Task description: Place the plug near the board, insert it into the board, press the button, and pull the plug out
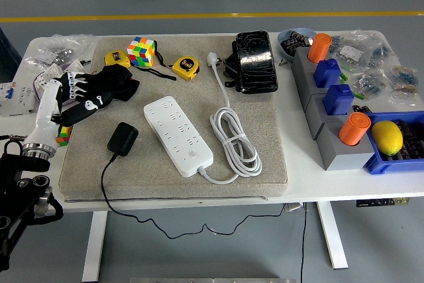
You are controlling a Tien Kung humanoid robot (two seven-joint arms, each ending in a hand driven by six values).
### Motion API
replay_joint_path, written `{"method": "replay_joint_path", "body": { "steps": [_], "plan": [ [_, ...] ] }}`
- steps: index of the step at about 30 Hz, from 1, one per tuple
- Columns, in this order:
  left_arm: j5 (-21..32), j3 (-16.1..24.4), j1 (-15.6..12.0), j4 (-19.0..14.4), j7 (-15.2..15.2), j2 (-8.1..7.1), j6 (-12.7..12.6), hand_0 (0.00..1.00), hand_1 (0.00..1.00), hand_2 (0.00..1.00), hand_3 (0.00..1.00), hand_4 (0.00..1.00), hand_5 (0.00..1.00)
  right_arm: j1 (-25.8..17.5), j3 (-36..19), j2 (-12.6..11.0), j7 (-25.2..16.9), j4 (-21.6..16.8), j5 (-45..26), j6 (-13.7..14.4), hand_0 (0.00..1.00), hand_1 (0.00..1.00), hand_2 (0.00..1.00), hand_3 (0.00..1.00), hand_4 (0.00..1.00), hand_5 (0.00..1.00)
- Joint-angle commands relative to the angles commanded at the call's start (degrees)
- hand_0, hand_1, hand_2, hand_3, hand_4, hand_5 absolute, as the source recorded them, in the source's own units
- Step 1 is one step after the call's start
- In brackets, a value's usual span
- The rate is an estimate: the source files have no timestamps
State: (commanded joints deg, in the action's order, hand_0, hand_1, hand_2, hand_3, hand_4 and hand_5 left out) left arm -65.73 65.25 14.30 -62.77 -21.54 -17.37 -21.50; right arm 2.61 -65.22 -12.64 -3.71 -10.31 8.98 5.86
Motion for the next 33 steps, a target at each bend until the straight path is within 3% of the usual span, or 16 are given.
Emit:
{"method": "replay_joint_path", "body": {
  "steps": [15, 33],
  "plan": [
    [-1.0, 3.4, -0.5, -1.3, 0.8, -0.18, 0.7, 0.310, 0.362, 0.486, 0.540, 0.807, 0.165, 0.9, 0.0, -0.5, 0.4, 0.0, 0.5, -0.1, 0.493, 0.577, 0.540, 0.509, 0.834, 0.356],
    [-2.3, 4.1, -1.0, -1.6, 2.5, -0.69, 1.4, 0.313, 0.362, 0.486, 0.540, 0.804, 0.167, 1.7, 3.1, -0.8, 2.0, 0.0, -0.6, -0.4, 0.492, 0.585, 0.545, 0.514, 0.837, 0.362]
  ]
}}
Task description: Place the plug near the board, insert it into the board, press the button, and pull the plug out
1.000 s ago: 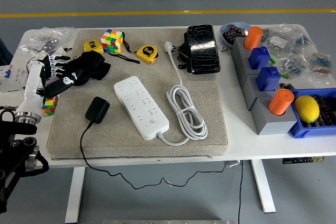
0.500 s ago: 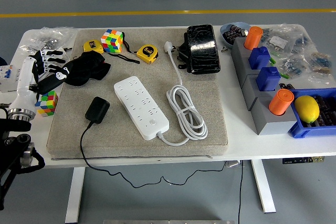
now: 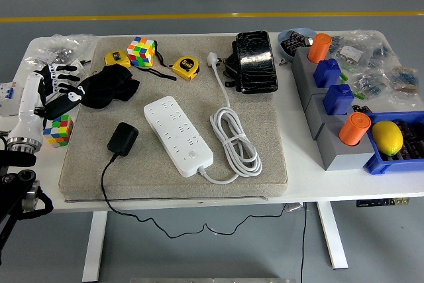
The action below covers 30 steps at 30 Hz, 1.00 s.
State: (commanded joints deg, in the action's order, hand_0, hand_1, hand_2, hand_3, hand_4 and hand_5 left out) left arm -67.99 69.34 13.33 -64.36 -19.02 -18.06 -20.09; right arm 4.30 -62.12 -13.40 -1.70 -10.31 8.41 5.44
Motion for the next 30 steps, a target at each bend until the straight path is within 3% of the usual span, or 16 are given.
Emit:
{"method": "replay_joint_path", "body": {
  "steps": [5, 13, 30],
  "plan": [
    [-0.1, -0.1, 0.0, -0.1, 0.3, -0.11, -1.3, 0.313, 0.362, 0.486, 0.540, 0.804, 0.167, 0.2, 2.2, -0.1, 0.6, 0.0, -1.0, -0.4, 0.492, 0.585, 0.545, 0.514, 0.837, 0.362],
    [0.1, -0.2, -0.3, -0.2, 0.5, -0.57, -1.1, 0.314, 0.361, 0.486, 0.539, 0.802, 0.168, -0.1, 7.4, -0.1, 0.9, 0.0, -3.4, -0.7, 0.497, 0.592, 0.551, 0.513, 0.841, 0.366],
    [0.0, 0.6, -2.3, -0.2, 0.6, -1.07, -1.2, 0.315, 0.359, 0.485, 0.537, 0.803, 0.178, -1.5, 10.3, -0.3, 1.1, 0.0, -3.9, -1.2, 0.499, 0.598, 0.555, 0.513, 0.849, 0.380]
  ]
}}
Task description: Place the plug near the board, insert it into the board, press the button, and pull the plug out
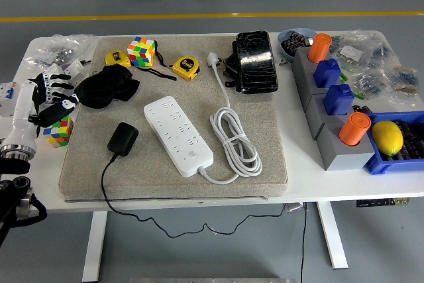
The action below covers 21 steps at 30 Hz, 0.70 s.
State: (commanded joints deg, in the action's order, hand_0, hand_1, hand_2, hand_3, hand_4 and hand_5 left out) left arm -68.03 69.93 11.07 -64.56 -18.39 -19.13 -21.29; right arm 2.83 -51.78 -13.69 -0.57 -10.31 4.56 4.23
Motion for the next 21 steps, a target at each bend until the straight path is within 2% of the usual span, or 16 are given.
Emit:
{"method": "replay_joint_path", "body": {
  "steps": [9, 21],
  "plan": [
    [0.0, -0.2, 0.0, -1.3, 0.4, 0.07, 0.5, 0.315, 0.358, 0.484, 0.537, 0.805, 0.182, -1.2, -2.3, 0.5, -0.1, 0.0, 1.1, 0.0, 0.499, 0.598, 0.558, 0.512, 0.855, 0.387],
    [-0.6, 1.5, -0.2, -3.5, 1.1, 0.31, 1.0, 0.316, 0.357, 0.484, 0.536, 0.807, 0.191, 0.4, -3.8, 0.9, -0.1, 0.0, 1.3, 0.1, 0.499, 0.598, 0.560, 0.513, 0.859, 0.394]
  ]
}}
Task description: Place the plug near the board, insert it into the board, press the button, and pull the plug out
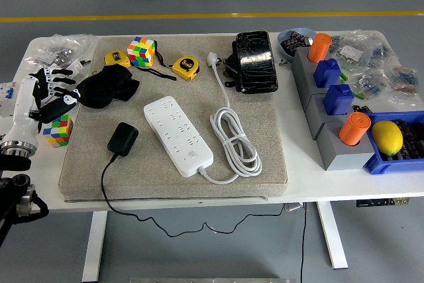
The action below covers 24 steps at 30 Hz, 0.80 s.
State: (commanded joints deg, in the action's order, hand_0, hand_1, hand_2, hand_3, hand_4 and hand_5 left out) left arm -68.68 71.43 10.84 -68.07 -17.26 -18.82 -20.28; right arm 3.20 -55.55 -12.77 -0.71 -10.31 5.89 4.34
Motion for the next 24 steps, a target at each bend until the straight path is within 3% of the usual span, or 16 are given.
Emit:
{"method": "replay_joint_path", "body": {
  "steps": [18, 24],
  "plan": [
    [-0.5, 3.5, -1.1, -2.3, 1.0, 0.67, 0.9, 0.318, 0.357, 0.484, 0.536, 0.807, 0.195, -0.2, -3.3, 1.0, 0.2, 0.0, 0.7, 0.2, 0.499, 0.598, 0.562, 0.512, 0.859, 0.396],
    [-0.8, 2.9, -1.5, -3.0, 1.5, 0.79, 1.4, 0.319, 0.357, 0.484, 0.536, 0.807, 0.197, -0.7, -4.2, 1.2, 0.4, 0.0, 0.0, 0.7, 0.498, 0.597, 0.561, 0.512, 0.859, 0.396]
  ]
}}
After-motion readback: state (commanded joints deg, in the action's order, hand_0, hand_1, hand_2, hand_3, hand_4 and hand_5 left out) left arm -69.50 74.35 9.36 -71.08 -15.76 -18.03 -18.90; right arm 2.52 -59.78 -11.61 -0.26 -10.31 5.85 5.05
